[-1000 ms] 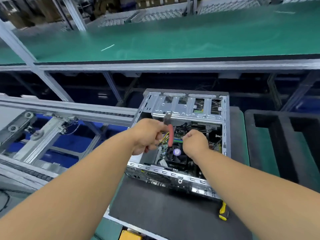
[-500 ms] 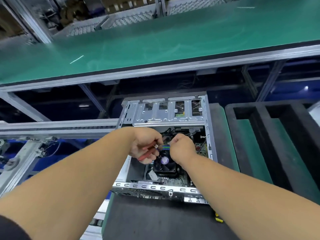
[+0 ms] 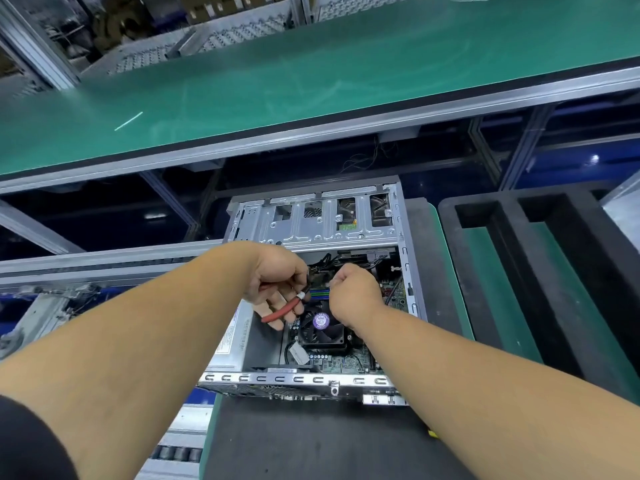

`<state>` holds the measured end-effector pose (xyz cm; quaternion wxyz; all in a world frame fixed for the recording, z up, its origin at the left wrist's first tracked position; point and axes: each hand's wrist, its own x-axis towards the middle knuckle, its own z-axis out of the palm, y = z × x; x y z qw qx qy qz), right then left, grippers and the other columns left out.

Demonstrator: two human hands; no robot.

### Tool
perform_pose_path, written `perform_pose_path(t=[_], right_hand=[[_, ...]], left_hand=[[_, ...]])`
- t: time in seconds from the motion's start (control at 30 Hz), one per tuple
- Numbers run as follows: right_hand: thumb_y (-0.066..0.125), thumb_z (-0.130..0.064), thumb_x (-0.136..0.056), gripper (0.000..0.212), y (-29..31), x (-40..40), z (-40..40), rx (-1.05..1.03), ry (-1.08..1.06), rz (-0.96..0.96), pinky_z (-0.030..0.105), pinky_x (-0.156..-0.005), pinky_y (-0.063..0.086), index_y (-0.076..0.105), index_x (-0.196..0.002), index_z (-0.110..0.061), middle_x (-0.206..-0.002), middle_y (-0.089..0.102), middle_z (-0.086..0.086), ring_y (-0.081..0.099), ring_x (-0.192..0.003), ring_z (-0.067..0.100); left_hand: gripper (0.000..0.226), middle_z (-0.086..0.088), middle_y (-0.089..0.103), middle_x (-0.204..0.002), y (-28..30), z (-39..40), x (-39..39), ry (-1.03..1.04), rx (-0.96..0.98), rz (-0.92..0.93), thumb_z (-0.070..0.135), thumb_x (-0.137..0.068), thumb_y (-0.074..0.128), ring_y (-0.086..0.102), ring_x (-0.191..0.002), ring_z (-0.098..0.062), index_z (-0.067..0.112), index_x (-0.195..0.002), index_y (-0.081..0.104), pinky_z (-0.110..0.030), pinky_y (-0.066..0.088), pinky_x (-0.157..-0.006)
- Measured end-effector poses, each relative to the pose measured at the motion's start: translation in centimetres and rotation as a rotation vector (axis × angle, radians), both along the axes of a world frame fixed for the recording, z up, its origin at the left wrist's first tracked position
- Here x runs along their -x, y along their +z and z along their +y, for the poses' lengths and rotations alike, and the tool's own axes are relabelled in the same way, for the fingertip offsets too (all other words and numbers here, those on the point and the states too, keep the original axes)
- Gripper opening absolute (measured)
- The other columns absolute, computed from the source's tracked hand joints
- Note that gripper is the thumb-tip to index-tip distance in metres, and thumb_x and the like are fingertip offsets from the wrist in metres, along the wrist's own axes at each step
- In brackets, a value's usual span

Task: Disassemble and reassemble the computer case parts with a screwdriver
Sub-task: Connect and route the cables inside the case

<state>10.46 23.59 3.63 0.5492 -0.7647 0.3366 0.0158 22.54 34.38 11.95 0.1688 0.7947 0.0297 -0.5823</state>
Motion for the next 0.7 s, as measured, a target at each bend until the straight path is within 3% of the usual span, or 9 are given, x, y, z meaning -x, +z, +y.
perform_pose_path(t=[0.27,0.43,0.57,0.63,0.7], right_hand=[[0.054,-0.004,-0.092,0.022,0.0,0.0,-0.1,-0.021,-0.009,-0.001,0.029,-0.061,0.046,0.054,-0.078,-0.021,-0.088,0.066,0.004,0.059,-0.077,0.028],[0.053,-0.004,-0.093,0.019,0.1,0.0,-0.1,-0.023,0.007,0.001,0.031,-0.064,0.048,0.057,-0.083,-0.019,-0.098,0.069,0.008,0.061,-0.082,0.03],[0.053,-0.003,-0.093,0.014,0.2,0.0,-0.1,-0.016,0.009,0.002,0.032,-0.065,0.05,0.062,-0.091,-0.014,-0.098,0.069,0.008,0.066,-0.088,0.033],[0.054,-0.004,-0.092,0.014,0.3,0.0,-0.1,-0.008,0.004,0.013,0.036,-0.066,0.054,0.063,-0.092,-0.014,-0.095,0.068,0.007,0.067,-0.089,0.032],[0.054,-0.005,-0.092,0.013,0.5,0.0,-0.1,-0.002,0.0,0.025,0.038,-0.07,0.058,0.063,-0.093,-0.015,-0.094,0.067,0.006,0.067,-0.089,0.031]], left_hand=[[0.031,-0.017,0.067,-0.088,0.0,-0.2,0.2,0.009,-0.014,-0.025,0.024,-0.092,0.041,0.066,-0.071,-0.029,0.007,-0.105,0.063,-0.038,0.058,-0.069],[0.041,-0.01,0.056,-0.069,1.4,0.4,0.2,-0.04,0.036,-0.1,0.034,-0.089,0.041,0.047,-0.052,-0.02,0.006,-0.105,0.067,-0.025,0.035,-0.052],[0.04,-0.005,0.046,-0.066,2.6,0.7,0.3,-0.469,-0.042,-0.359,0.042,-0.082,0.057,0.038,-0.054,-0.023,0.003,-0.076,0.064,-0.028,0.031,-0.049],[0.056,0.001,0.054,-0.073,2.6,0.5,0.7,-0.62,-0.166,-0.485,0.066,-0.074,0.065,0.046,-0.059,-0.023,0.011,-0.085,0.065,-0.028,0.038,-0.054],[0.06,0.002,0.06,-0.081,2.3,0.0,1.3,-0.774,-0.242,-0.615,0.077,-0.068,0.065,0.056,-0.069,-0.018,0.019,-0.083,0.06,-0.03,0.044,-0.063]])
